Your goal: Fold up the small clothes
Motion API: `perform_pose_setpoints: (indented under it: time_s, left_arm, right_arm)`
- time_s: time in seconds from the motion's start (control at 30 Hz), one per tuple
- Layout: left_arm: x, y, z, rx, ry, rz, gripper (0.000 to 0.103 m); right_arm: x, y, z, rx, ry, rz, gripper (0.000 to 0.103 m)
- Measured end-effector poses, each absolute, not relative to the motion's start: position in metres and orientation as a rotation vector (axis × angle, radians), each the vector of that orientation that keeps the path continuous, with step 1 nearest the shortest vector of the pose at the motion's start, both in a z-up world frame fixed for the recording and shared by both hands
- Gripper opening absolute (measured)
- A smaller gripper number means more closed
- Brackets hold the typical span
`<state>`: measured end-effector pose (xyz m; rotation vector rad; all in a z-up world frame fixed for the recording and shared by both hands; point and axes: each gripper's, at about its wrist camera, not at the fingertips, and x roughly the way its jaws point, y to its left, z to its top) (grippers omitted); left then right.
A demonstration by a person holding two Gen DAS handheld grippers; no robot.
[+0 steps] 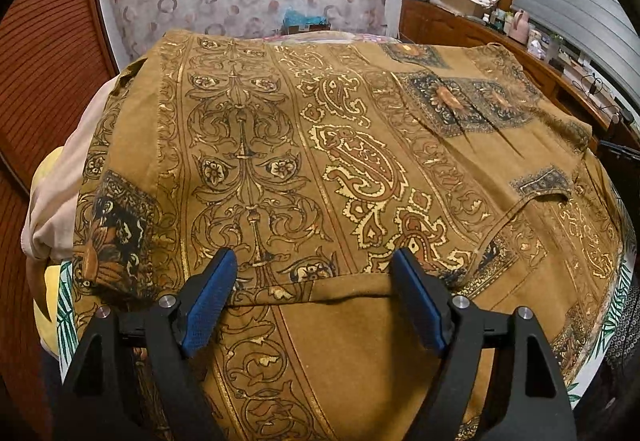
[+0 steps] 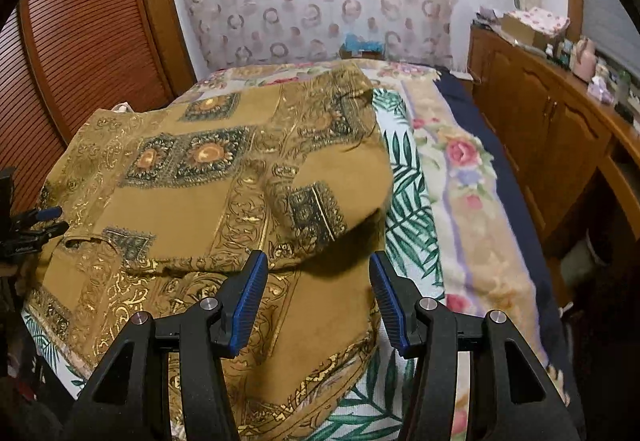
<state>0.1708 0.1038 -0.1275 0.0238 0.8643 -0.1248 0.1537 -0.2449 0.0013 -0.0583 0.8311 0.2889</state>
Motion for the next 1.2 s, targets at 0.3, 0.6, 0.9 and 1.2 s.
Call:
perform_pose_setpoints:
  time_s: [0.3,0.6,0.9,1.2]
  left_arm:
    - [0.172,0.101,-0.128,0.026,0.864,-0.123,0.081]
    - [0.173,0.1,-0.128,0.029,0.864,-0.122,0.081]
    - [0.157,0.115,-0.119,-0.021,0.829,-0.143,0.081]
    - [0.128,0.167,-0.095,-0.104,0.744,-0.059,0.061]
  right_arm:
    - [0.187,-0.233,-0.016,0.019,0.866,0.269,0.055]
    - [0.194,-0.223,-0.026,-0.012,0.854,0.234,0.055]
    - [0.193,-0.225,-0.028,-0.005,0.853,0.239,0.055]
    - [0.192,-0.222,-0.026,-0.042,0.855,0.229,0.055]
